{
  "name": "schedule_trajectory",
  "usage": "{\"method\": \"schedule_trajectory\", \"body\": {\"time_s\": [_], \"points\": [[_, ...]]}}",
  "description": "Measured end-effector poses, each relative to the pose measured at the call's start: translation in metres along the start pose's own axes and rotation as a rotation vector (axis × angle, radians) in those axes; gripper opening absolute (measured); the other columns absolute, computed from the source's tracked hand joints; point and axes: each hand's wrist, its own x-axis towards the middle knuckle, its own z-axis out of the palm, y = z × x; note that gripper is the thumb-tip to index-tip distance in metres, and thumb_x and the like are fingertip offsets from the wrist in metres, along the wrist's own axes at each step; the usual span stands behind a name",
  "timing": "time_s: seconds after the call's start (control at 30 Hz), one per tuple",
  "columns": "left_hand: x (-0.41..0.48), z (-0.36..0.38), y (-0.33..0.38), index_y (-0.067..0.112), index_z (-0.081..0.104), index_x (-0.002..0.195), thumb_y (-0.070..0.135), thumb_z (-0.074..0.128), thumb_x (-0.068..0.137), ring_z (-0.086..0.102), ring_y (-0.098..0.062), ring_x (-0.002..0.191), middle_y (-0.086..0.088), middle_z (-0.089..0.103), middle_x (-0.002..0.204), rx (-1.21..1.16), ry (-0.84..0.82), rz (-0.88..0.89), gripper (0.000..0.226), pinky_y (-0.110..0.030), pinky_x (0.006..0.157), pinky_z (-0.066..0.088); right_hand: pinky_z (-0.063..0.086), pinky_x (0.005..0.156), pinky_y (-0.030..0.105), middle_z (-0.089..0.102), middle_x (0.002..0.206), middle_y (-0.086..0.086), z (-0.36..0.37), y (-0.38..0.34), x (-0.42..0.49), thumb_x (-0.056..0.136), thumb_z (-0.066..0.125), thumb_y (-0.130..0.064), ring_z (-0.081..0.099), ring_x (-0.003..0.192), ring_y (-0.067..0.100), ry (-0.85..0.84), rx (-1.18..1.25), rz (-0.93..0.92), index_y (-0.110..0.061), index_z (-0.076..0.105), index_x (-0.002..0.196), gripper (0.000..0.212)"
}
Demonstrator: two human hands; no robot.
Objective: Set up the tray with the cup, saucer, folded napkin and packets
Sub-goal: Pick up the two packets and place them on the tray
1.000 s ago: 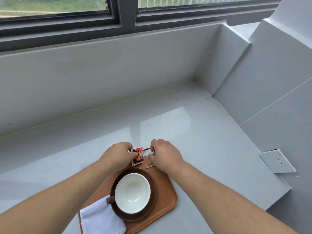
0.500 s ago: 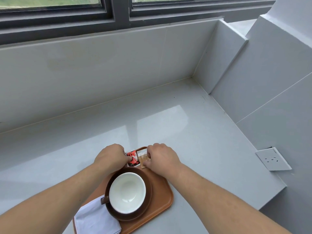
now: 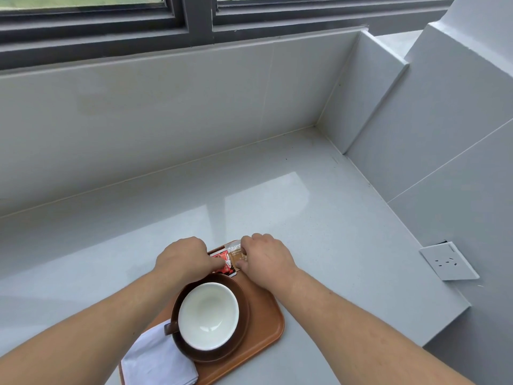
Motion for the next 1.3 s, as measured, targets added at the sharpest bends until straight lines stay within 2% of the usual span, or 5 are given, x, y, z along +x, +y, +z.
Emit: {"method": "schedule_trajectory", "body": {"time_s": [0.23, 0.5, 0.73, 1.07, 1.3], "points": [[0.001, 0.003, 0.0, 0.018, 0.062, 0.064, 0.064, 0.06, 0.081, 0.061, -0.018, 0.068, 0.003, 0.064, 0.067, 0.074, 0.064, 0.007, 0.049, -0.029, 0.059, 0.046, 0.05, 0.076, 0.041, 0.065, 0.104, 0.007, 0.0, 0.0, -0.003, 0.092, 0.066, -0.049, 0.06, 0.094, 0.028, 0.013, -0.021, -0.006, -0.017, 0.059, 0.112, 0.039], [-0.001, 0.002, 0.004, 0.02, 0.065, 0.065, 0.09, 0.065, 0.051, 0.06, -0.013, 0.064, 0.006, 0.065, 0.065, 0.074, 0.052, -0.008, 0.071, -0.027, 0.051, 0.037, 0.049, 0.079, 0.042, 0.064, 0.108, 0.008, -0.001, -0.001, -0.005, 0.094, 0.064, -0.047, 0.059, 0.099, 0.029, -0.001, -0.047, -0.001, -0.017, 0.057, 0.117, 0.039], [0.002, 0.003, 0.005, 0.021, 0.062, 0.069, 0.085, 0.071, 0.064, 0.057, -0.014, 0.066, 0.004, 0.065, 0.071, 0.098, 0.051, -0.026, 0.064, -0.028, 0.052, 0.036, 0.048, 0.078, 0.042, 0.064, 0.107, 0.008, -0.001, -0.002, -0.006, 0.094, 0.064, -0.047, 0.059, 0.098, 0.03, -0.015, -0.056, 0.014, -0.018, 0.057, 0.116, 0.037], [-0.003, 0.003, 0.004, 0.021, 0.063, 0.069, 0.086, 0.066, 0.063, 0.059, -0.015, 0.069, 0.005, 0.065, 0.071, 0.08, 0.066, -0.02, 0.065, -0.029, 0.054, 0.039, 0.048, 0.078, 0.041, 0.063, 0.107, 0.009, -0.001, -0.005, -0.006, 0.096, 0.062, -0.045, 0.058, 0.099, 0.029, -0.028, -0.091, 0.007, -0.018, 0.057, 0.12, 0.036], [-0.027, -0.013, -0.008, 0.029, 0.061, 0.075, 0.076, 0.056, 0.083, 0.06, -0.013, 0.076, 0.011, 0.065, 0.075, -0.065, 0.205, 0.06, 0.048, -0.031, 0.06, 0.046, 0.047, 0.077, 0.041, 0.063, 0.103, 0.006, -0.027, -0.015, -0.01, 0.1, 0.044, -0.053, 0.056, 0.098, 0.028, 0.005, -0.087, -0.016, -0.018, 0.068, 0.112, 0.044]]}}
